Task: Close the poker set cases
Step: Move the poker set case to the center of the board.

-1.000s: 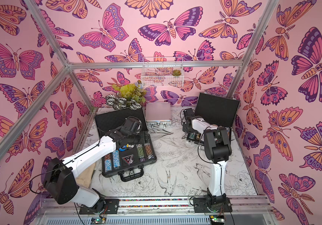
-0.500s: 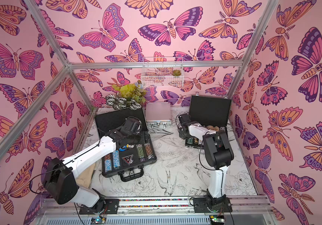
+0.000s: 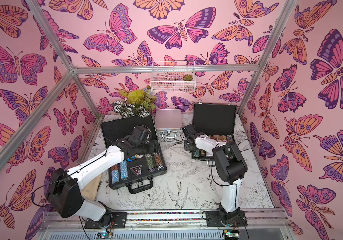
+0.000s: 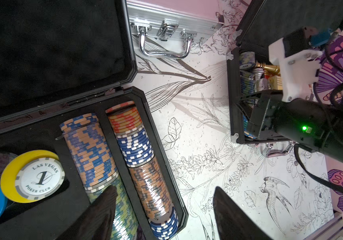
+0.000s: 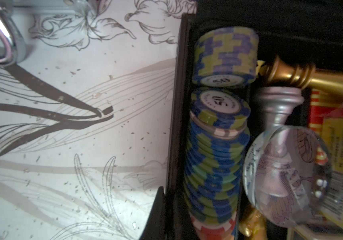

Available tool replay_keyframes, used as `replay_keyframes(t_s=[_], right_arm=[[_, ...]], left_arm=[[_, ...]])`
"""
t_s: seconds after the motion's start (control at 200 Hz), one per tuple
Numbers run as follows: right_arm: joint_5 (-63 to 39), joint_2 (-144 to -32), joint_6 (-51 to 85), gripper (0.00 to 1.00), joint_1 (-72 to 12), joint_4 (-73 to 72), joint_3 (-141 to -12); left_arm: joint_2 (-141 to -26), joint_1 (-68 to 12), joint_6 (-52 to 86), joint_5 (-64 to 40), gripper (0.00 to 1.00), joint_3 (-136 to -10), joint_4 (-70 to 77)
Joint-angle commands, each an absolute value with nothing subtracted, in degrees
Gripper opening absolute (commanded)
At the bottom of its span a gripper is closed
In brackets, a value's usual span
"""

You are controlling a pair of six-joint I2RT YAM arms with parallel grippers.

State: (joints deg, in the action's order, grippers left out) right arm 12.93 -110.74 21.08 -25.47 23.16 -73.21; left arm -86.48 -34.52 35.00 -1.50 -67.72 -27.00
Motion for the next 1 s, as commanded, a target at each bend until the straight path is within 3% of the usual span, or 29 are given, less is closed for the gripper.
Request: replay_keyframes(t_s=[0.0, 0.321, 0.541, 0.766, 0.997], right_arm=[[2.68, -111.11, 20.97, 0.05, -28.65, 22.89, -72.24], [-0.44, -110.88, 23.97, 0.09, -28.65, 22.58, -72.67], [-0.43, -110.14, 24.14, 0.21, -28.39, 23.62, -72.86], [-1.07, -107.27, 24.76, 0.41, -27.41, 23.99, -72.94], [-2.07, -103.23, 25.08, 0.46, -25.81, 25.29, -73.87]], left_arm=[[-85.73, -34.46, 35.07, -1.14, 0.74, -66.56, -26.87], [-85.94, -34.46, 35.01, -1.32, 0.74, -66.75, -26.71], [-85.35, -34.47, 35.01, -1.05, 0.74, -66.36, -26.76], [-84.63, -34.46, 35.02, -0.8, 0.75, -66.36, -26.72], [-84.36, -34.52, 34.89, -0.79, 0.75, -66.53, -27.0]])
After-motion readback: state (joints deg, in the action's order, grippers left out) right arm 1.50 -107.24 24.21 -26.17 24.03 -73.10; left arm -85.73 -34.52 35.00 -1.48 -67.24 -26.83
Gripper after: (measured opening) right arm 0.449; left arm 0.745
